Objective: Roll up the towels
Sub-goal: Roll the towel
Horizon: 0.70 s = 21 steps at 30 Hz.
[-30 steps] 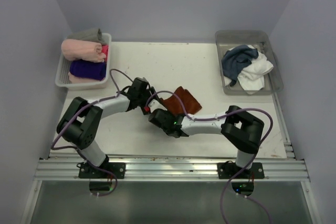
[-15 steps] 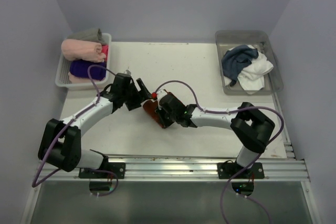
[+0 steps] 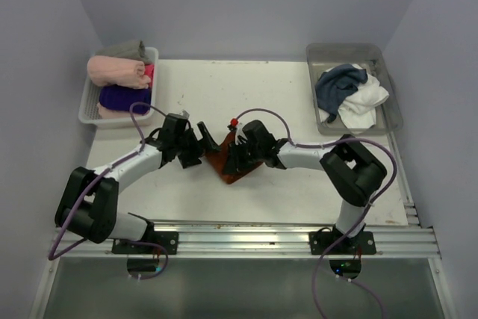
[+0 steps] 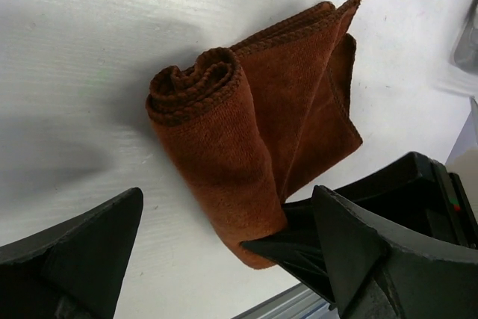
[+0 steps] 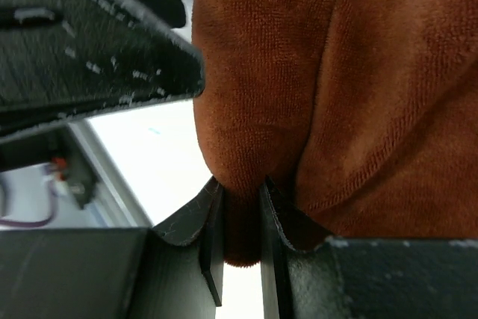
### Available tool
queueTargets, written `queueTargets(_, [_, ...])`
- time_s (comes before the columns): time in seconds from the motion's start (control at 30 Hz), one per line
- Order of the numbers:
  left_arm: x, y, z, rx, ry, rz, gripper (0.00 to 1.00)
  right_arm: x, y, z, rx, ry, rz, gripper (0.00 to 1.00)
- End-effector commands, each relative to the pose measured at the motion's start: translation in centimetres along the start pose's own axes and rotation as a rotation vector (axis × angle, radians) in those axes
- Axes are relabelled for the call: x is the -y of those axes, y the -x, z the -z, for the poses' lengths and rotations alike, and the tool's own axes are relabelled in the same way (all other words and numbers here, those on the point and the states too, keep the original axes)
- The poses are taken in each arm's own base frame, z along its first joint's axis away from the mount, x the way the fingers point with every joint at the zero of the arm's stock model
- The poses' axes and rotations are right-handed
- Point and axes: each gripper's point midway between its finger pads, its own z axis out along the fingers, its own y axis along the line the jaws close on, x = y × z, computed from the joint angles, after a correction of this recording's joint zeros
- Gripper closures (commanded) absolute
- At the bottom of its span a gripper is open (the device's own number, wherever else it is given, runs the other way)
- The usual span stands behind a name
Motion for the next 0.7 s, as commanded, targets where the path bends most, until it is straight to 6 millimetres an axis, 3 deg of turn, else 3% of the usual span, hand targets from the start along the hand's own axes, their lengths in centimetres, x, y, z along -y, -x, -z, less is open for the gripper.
queueTargets(0.0, [0.7,0.1,-0.8,0.000,-0.060,-0.018,0.01,-1.9,0.4,-0.2,-0.021,0.167,-0.112,0.89])
queueTargets(0.27, [-0.4,-0.4,-2.5,-0.010,-0.046,0.002,0.17,0.1,0.2,-0.1,-0.030,0.192,-0.249,0.86])
queueTargets(0.4, [-0.4,-0.2,-3.2,-0.010,-0.042,0.006,0.40,1.4,-0.3,0.1,-0.037,0.116,-0.238,0.83])
queueTargets(0.5, [-0.4,-0.1,-3.3,-0.014,-0.032,0.014,0.51,2.5,-0.4,0.8,-0.029,0.029,-0.218,0.69])
queueTargets(0.53, [-0.3,-0.1,-3.2,-0.015,-0.031,0.013,0.51,2.7,-0.1,1.2,-0.015,0.000,-0.193,0.57])
queueTargets(0.57, [-0.3,-0.1,-3.2,-0.015,-0.025,0.015,0.52,3.3,-0.7,1.7,-0.032,-0.049,-0.192,0.51])
queueTargets(0.6, [-0.3,0.1,-3.0,-0.013,-0.016,0.015,0.52,3.7,0.7,2.6,0.035,-0.119,-0.156,0.46])
queueTargets(0.63, [-0.3,0.1,-2.9,-0.015,-0.009,0.015,0.52,3.4,0.7,3.0,0.034,-0.161,-0.100,0.37])
queueTargets(0.67, [-0.7,-0.2,-2.8,-0.027,0.009,0.018,0.52,3.0,0.8,4.3,0.040,-0.208,-0.066,0.34])
